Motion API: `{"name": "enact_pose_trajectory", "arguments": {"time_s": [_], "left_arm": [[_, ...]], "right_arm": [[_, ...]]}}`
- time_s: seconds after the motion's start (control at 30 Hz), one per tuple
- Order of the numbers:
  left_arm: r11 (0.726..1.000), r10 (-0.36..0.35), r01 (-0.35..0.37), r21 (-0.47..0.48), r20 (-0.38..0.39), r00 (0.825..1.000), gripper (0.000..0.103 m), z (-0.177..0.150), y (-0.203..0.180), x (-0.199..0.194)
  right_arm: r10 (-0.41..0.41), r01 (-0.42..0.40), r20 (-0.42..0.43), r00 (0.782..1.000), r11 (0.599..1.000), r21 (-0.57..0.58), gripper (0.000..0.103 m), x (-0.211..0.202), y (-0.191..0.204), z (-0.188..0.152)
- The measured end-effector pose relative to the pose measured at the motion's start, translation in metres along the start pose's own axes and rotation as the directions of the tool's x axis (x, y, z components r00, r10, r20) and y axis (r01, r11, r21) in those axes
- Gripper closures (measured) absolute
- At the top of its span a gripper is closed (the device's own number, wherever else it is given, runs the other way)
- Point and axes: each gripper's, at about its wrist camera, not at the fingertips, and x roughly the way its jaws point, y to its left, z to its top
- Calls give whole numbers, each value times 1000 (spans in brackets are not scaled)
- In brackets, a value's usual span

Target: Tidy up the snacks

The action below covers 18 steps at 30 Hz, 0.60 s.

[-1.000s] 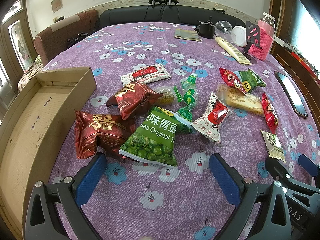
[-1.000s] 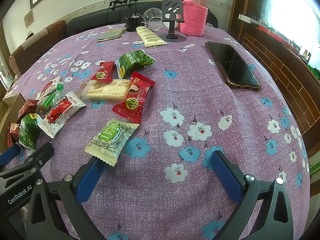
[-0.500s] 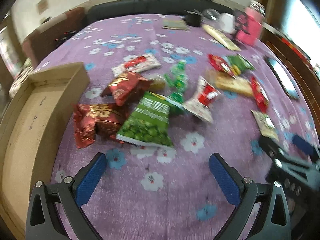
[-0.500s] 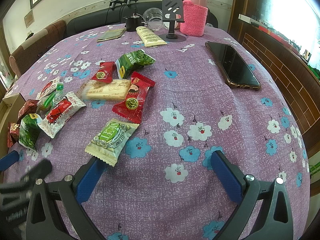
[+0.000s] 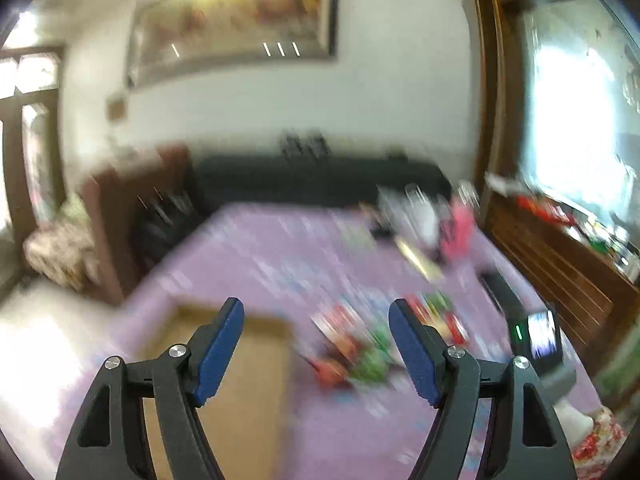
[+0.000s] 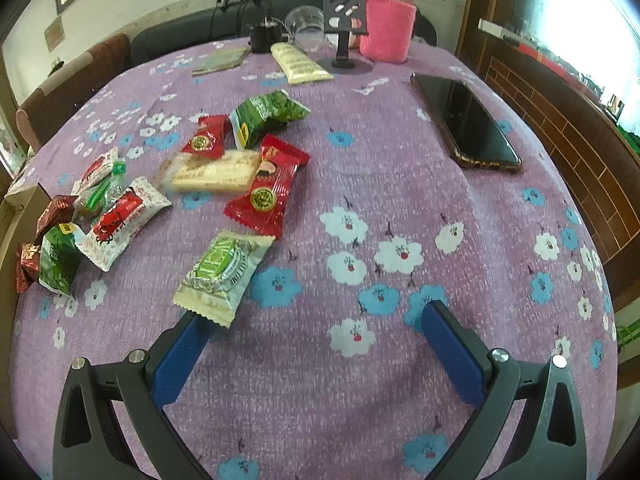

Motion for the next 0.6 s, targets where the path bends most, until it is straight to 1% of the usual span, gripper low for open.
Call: {"name": "enact_pose_trajectory", "arguments": {"time_s": [0.03,0.07,0.1,0.17,0.2,0.23,0.27,0.3,0.33,0.37,0.43,0.47,0.5,0.53,0.57,0.6], "left_arm": [[999,41,-42,17,57,998,16,15,11,-16],[996,73,-77,35,107,992,13,29,21,-31],[993,102,-111,49,155,983,7,43,30,-43],[984,153,-169,57,222,963,5,66,46,-62],[977,182,-203,60,257,949,4,84,53,-73],[973,198,-222,62,271,942,0,95,59,-78],[967,222,-249,61,291,931,0,111,64,-83],[962,238,-266,54,302,923,0,126,71,-86],[962,245,-271,45,307,920,0,138,76,-88],[963,244,-267,32,309,919,0,150,83,-88],[966,243,-259,9,305,921,0,171,90,-78],[969,238,-248,-4,295,925,0,182,93,-67],[977,207,-212,-11,274,939,0,187,96,-56],[984,175,-175,-23,252,952,0,189,99,-46],[989,148,-141,-45,232,962,0,188,103,-43],[992,103,-86,-89,210,972,0,176,108,-31]], "right_arm": [[2,-2,-3,1000,1000,-7,0,0,-1,0],[9,-9,-12,1000,1000,-17,0,0,-1,0],[16,-16,-24,1000,999,-28,0,0,-1,0],[22,-24,-69,997,999,-39,0,0,-2,2],[16,-20,-92,996,999,-36,2,-1,-3,3],[2,-5,-108,994,1000,-24,16,-6,-5,4],[4,-6,-107,994,1000,-15,24,-14,-6,5],[28,-28,-85,996,1000,-5,24,-27,-7,7],[49,-49,-53,997,999,3,23,-39,-7,8],[70,-70,-3,998,998,6,23,-55,-6,10],[92,-92,98,991,996,-4,23,-83,0,14],[101,-101,142,985,995,-11,22,-92,4,16],[122,-121,180,976,992,-16,19,-99,9,17],[160,-158,185,970,987,-22,17,-100,15,18],[199,-197,152,968,980,-27,17,-96,23,19],[250,-248,105,963,968,-29,17,-88,32,19]]}}
